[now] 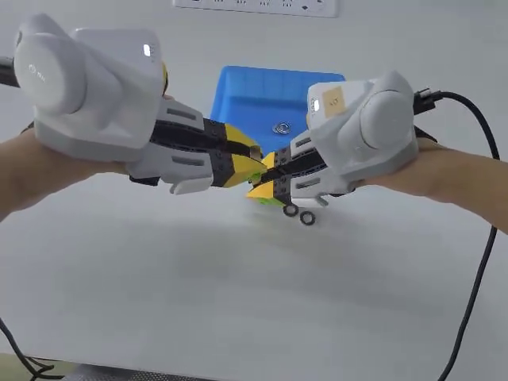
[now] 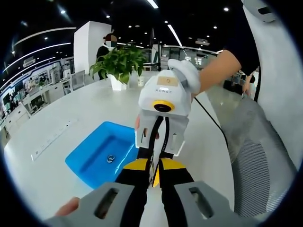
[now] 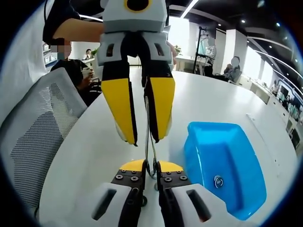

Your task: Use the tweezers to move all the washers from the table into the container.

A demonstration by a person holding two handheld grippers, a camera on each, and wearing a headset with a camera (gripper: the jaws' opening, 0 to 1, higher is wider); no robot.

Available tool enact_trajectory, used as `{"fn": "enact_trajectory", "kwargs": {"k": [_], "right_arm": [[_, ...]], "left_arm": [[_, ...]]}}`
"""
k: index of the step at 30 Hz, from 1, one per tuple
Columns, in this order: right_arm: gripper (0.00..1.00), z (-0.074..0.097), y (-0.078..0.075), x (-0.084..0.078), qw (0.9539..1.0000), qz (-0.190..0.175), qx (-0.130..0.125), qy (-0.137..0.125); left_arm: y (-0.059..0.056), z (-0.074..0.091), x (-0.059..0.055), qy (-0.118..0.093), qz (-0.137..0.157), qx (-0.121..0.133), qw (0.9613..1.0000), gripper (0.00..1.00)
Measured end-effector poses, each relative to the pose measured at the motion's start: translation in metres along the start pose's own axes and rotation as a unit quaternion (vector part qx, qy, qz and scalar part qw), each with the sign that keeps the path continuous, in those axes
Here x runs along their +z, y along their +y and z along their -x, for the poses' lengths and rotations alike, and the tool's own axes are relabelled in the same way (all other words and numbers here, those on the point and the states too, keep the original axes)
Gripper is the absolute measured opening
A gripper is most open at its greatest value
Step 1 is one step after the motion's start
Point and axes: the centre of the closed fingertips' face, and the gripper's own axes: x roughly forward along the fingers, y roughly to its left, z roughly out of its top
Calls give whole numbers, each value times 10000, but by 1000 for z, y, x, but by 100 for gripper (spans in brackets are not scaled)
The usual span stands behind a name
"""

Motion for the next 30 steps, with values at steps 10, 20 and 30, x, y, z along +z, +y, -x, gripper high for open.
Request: {"fn": "enact_trajectory", "kwargs": {"k": [10,20,30], "right_arm": [[10,3,0,6,9999,-83,-50,-57],[10,20,-2,12,9994,-229,-221,-139],[10,41,0,22,9976,-396,-508,-268]], "left_arm": [[3,8,0,-120,219,-5,9997,21],[0,25,-1,-63,316,291,9991,34],[1,34,-5,-130,582,593,9965,47]]}}
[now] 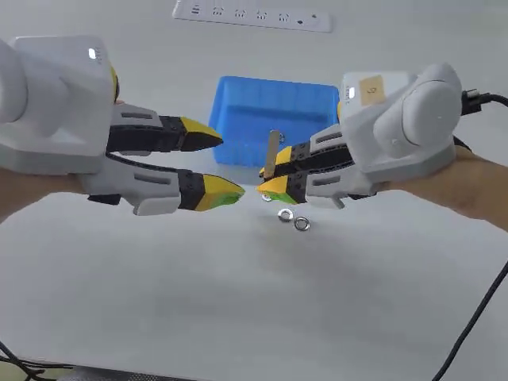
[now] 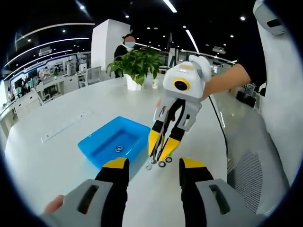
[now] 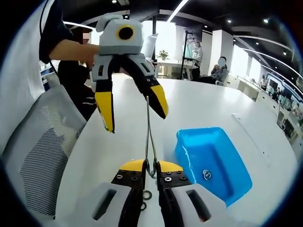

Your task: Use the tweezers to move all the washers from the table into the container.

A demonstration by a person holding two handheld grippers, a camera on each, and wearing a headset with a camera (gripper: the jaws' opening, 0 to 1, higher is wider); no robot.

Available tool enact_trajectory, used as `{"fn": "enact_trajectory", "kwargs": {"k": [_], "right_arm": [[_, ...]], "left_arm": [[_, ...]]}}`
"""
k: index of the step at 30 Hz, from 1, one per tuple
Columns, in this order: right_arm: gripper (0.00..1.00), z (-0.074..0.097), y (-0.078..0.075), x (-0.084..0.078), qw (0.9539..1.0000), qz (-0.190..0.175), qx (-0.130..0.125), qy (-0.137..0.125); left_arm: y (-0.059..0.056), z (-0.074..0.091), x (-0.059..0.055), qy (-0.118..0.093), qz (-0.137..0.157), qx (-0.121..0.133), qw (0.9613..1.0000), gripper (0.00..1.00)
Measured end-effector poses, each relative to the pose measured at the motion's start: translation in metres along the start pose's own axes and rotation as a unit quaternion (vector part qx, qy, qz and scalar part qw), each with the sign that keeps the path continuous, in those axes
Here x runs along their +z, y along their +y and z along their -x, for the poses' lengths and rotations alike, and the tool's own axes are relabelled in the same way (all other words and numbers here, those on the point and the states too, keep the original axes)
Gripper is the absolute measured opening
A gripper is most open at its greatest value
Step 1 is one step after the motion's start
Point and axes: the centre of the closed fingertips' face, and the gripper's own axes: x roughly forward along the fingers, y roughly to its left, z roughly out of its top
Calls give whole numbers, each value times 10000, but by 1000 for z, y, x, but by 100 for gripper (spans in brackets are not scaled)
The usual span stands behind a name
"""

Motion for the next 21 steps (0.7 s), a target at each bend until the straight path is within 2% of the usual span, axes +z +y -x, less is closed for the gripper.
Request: {"fn": "enact_trajectory", "kwargs": {"k": [1,5,8,13,16,17,21], "right_arm": [[10,3,0,3,9999,-102,-27,-54],[10,15,-3,11,9997,-127,-160,-143],[10,25,-5,23,9988,-198,-259,-359],[10,39,-12,31,9985,-88,-377,-388],[10,47,-21,34,9983,16,-471,-341],[10,50,-30,34,9980,28,-521,-352],[10,54,-47,39,9968,84,-698,-375]], "left_arm": [[-2,1,1,-16,30,-5,10000,48],[-2,3,-2,-13,125,63,9999,54],[-5,5,-4,43,166,133,9998,56],[-3,10,-4,-47,229,286,9993,62],[-3,9,-8,-20,314,353,9989,66],[-3,9,-8,-33,354,373,9987,67],[-4,9,-9,-77,423,410,9982,68]]}}
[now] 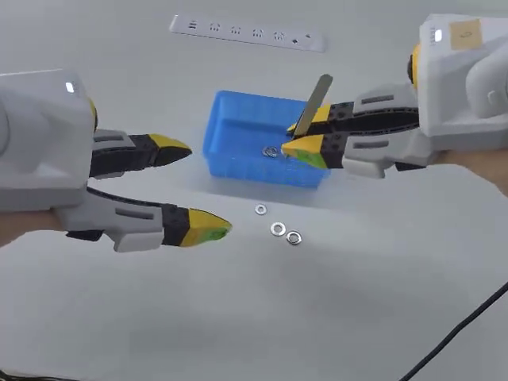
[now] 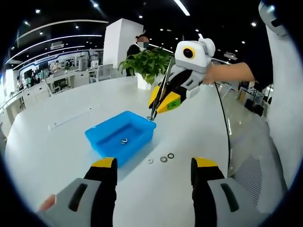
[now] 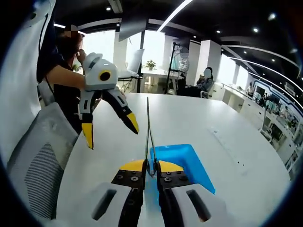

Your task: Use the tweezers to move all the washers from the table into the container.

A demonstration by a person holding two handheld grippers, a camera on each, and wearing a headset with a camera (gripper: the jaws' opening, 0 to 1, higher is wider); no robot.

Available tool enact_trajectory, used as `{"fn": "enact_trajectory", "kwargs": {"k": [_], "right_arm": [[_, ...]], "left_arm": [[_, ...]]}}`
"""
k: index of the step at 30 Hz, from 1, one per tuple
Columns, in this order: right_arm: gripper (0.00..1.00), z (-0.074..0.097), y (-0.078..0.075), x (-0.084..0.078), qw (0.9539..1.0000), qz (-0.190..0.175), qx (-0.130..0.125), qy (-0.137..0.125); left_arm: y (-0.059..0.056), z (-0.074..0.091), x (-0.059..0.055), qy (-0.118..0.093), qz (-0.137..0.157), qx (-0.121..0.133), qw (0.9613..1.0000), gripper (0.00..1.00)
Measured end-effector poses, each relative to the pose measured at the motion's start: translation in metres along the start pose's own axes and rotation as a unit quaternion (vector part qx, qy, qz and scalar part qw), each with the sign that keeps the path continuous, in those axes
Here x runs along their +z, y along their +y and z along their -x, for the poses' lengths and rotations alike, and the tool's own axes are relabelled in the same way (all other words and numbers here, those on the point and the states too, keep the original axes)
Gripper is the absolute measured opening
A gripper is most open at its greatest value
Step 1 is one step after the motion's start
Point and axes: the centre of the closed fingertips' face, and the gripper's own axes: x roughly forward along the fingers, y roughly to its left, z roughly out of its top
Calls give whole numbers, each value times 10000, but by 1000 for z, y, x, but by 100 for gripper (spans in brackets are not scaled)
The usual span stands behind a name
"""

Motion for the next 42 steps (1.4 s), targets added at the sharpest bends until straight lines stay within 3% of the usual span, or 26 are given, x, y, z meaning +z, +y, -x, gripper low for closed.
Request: {"fn": "enact_trajectory", "kwargs": {"k": [8,13,26,31,38,42], "right_arm": [[10,-23,-46,-20,9991,89,-361,207],[10,-46,-55,-42,9987,8,-323,398],[10,-79,-42,-70,9980,-184,-167,583],[10,-80,-41,-73,9977,-234,-160,608],[10,-80,-41,-76,9973,-240,-142,686],[10,-79,-41,-76,9971,-261,-145,696]], "left_arm": [[5,3,-3,-23,35,130,9999,71],[9,5,-12,103,78,154,9998,72],[18,10,-29,289,190,255,9991,72],[19,11,-37,433,117,292,9986,72],[20,10,-35,365,285,308,9985,73],[17,8,-34,397,230,276,9986,73]]}}
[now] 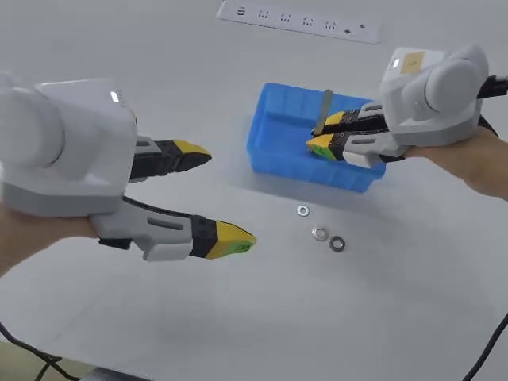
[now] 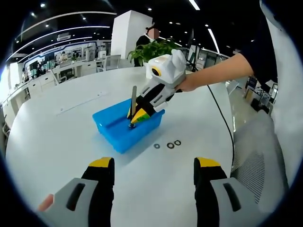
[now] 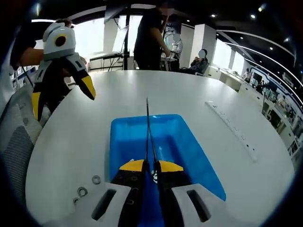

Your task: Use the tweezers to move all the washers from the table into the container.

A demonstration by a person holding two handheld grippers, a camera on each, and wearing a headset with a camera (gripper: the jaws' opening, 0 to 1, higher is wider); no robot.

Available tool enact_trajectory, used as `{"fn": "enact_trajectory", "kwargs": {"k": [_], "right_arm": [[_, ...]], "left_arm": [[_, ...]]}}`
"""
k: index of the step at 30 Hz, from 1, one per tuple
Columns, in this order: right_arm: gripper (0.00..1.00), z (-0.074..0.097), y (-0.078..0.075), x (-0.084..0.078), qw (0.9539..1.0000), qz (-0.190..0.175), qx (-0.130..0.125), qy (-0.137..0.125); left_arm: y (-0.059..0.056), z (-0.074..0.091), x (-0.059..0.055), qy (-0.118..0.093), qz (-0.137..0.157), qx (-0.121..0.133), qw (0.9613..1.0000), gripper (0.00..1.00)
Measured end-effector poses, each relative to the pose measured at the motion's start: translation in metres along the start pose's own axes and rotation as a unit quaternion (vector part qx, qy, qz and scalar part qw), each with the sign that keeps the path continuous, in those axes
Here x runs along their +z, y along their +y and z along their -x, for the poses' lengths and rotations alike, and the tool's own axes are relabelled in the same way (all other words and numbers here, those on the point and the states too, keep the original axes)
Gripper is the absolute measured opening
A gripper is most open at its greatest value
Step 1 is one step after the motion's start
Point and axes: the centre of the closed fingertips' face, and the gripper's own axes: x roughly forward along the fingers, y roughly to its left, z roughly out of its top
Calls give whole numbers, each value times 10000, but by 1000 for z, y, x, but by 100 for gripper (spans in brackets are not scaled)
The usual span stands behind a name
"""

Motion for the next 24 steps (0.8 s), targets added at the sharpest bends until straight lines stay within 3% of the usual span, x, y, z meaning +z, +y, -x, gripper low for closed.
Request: {"fn": "enact_trajectory", "kwargs": {"k": [18,24], "right_arm": [[10,6,-4,7,9999,7,-78,-104],[10,8,-4,16,9998,7,-91,-190]], "left_arm": [[0,4,1,22,94,32,9999,76],[2,5,10,-55,51,51,10000,76]]}}
